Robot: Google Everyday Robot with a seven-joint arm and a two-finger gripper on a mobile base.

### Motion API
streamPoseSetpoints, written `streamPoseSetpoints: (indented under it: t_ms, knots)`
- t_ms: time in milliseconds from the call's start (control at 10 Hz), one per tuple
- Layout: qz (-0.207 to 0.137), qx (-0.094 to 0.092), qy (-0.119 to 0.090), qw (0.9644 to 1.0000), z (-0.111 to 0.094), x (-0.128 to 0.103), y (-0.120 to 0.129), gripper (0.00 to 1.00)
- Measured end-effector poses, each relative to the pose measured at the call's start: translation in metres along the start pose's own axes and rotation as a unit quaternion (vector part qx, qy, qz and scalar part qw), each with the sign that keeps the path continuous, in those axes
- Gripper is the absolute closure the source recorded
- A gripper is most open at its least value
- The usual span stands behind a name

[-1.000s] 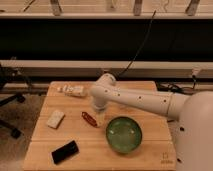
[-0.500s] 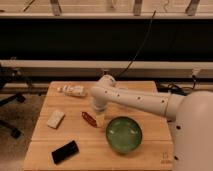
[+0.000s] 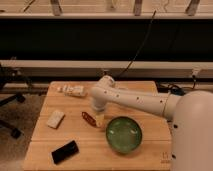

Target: Place the pepper on the white sponge

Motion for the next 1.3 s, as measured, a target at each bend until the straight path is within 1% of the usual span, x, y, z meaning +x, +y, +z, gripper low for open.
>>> streamPoseSetpoints:
  t_ms: [100,200,300,500,900,1000,1100,1200,1300]
  knots:
    - [0.001,-0.001,0.001,1.0000,0.000,0.000,0.000,0.20]
    - [0.002,-0.007,0.002,1.0000,0.000,-0.002,0.002,0.20]
    - [0.000,-0.017,0.002,0.9999,0.008,-0.011,0.005,0.20]
    - [-0.003,-0.027,0.002,0.9996,0.016,-0.021,0.006,0.20]
    - [-0.006,-0.029,-0.004,0.9996,0.029,-0.032,0.003,0.21]
    - [-0.005,-0.029,-0.005,0.9995,0.030,-0.031,0.003,0.26]
    - [-0.006,-0.030,-0.004,0.9995,0.032,-0.031,0.003,0.34]
    - [-0.007,-0.031,-0.004,0.9995,0.034,-0.032,0.002,0.44]
    - [-0.007,-0.033,-0.003,0.9994,0.035,-0.030,0.003,0.58]
